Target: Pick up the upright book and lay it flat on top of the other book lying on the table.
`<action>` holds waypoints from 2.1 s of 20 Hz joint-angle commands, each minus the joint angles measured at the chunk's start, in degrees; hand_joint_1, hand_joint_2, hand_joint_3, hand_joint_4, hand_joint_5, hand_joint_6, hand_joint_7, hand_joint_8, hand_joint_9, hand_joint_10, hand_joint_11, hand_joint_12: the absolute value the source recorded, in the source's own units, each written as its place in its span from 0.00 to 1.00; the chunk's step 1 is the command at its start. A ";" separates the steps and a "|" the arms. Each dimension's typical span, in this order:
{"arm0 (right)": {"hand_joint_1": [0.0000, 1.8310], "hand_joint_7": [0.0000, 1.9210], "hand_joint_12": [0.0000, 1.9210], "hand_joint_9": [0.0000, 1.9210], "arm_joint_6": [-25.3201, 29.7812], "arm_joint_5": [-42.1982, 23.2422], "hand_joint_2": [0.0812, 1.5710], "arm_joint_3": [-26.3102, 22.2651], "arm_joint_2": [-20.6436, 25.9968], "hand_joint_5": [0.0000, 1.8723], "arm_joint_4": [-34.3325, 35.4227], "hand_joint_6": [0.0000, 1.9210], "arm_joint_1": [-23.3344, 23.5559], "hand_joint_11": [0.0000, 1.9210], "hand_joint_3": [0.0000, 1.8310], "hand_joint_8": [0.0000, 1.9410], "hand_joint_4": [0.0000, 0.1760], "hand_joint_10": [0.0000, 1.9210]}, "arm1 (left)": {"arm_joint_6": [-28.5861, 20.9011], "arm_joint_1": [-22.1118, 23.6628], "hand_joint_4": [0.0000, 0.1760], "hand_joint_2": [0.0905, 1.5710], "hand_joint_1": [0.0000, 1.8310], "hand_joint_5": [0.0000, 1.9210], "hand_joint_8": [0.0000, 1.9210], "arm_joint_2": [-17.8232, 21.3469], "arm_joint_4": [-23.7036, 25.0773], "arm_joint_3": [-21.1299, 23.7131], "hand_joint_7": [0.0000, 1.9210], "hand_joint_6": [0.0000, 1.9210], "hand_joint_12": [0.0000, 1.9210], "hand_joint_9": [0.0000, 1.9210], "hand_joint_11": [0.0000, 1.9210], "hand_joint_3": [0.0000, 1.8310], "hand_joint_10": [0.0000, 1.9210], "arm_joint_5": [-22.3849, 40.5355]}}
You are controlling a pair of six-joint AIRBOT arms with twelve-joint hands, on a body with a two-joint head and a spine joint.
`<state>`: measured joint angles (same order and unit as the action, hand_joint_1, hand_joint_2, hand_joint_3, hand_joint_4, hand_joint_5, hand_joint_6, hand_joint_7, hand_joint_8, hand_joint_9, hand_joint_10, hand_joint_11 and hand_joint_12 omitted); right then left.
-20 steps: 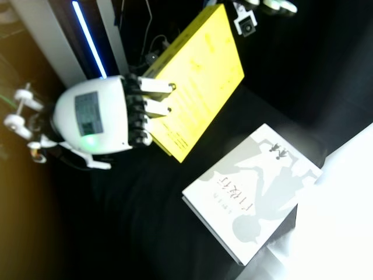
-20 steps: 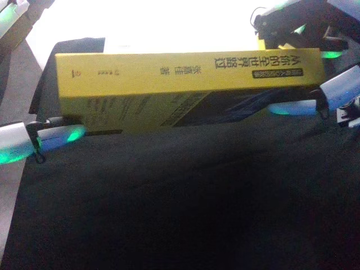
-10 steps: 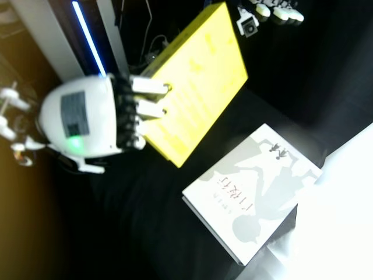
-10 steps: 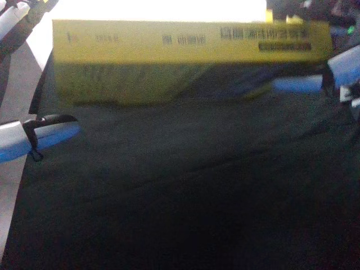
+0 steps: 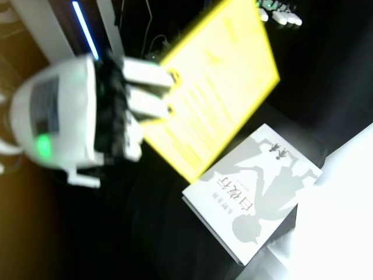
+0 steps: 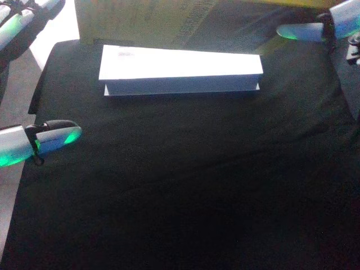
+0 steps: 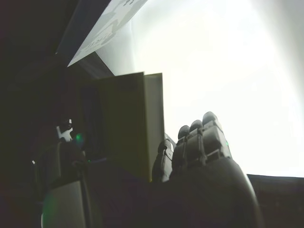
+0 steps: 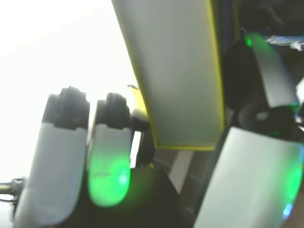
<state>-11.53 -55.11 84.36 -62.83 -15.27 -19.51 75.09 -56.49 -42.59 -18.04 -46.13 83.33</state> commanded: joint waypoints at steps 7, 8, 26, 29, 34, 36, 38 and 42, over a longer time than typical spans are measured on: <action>0.87 0.85 1.00 0.93 -2.16 1.62 0.39 6.51 -4.60 0.77 3.19 1.00 3.33 0.95 0.55 1.00 1.00 1.00 | -0.14 1.37 0.85 0.58 0.33 0.00 0.00 -2.02 1.59 -1.46 0.00 0.00 0.00 0.00 0.00 0.00 0.00 4.97; 0.87 0.85 1.00 0.93 -2.16 2.22 0.37 7.53 -5.45 0.77 2.94 1.00 3.41 0.95 0.57 1.00 1.00 1.00 | -0.15 1.42 0.83 0.58 0.33 0.00 0.00 -2.11 1.75 -1.54 0.00 0.00 0.00 0.00 0.00 0.00 0.00 4.92; 0.80 0.87 1.00 0.91 -2.25 5.83 0.38 9.36 -6.49 0.78 -5.14 1.00 3.67 0.90 0.65 1.00 1.00 1.00 | -1.12 2.03 1.00 0.59 0.32 0.00 0.00 -3.04 3.35 -2.32 0.00 0.00 0.00 0.00 0.00 0.00 0.00 4.56; 0.82 0.83 1.00 0.91 -8.76 7.46 0.39 6.95 -5.98 0.76 -5.50 1.00 3.67 0.93 0.64 1.00 1.00 1.00 | -1.48 2.02 0.99 0.59 0.32 0.00 0.00 -3.06 3.36 -2.45 0.00 0.00 0.00 0.00 0.00 0.00 0.00 4.44; 0.80 0.63 1.00 0.84 -12.67 8.65 0.26 5.44 -5.43 0.76 -5.59 1.00 3.67 0.87 0.91 1.00 1.00 1.00 | -1.68 1.92 1.00 0.59 0.33 0.00 0.00 -3.08 3.32 -2.48 0.00 0.00 0.00 0.00 0.00 0.00 0.00 4.36; 0.84 0.80 1.00 0.86 -13.37 9.60 0.30 5.39 -5.33 0.77 -5.60 1.00 3.67 0.89 0.74 1.00 1.00 1.00 | -1.71 1.91 1.00 0.59 0.34 0.00 0.00 -3.08 3.31 -2.48 0.00 0.00 0.00 0.00 0.00 0.00 0.00 4.29; 0.84 0.82 1.00 0.87 -13.66 10.00 0.30 5.33 -4.88 0.77 -5.88 1.00 3.67 0.90 0.72 1.00 1.00 1.00 | -1.72 1.92 1.00 0.60 0.33 0.00 0.00 -3.08 3.31 -2.50 0.00 0.00 0.00 0.00 0.00 0.00 0.00 4.21; 0.86 0.84 1.00 0.87 -14.17 11.85 0.27 5.39 -4.75 0.79 -5.88 1.00 3.66 0.90 0.72 1.00 1.00 1.00 | -1.98 1.93 1.00 0.60 0.33 0.00 0.00 -3.08 3.31 -2.52 0.00 0.00 0.00 0.00 0.00 0.00 0.00 4.48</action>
<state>-24.95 -41.25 89.62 -68.18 -22.11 -16.43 73.45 -55.11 -45.60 -15.16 -48.23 80.60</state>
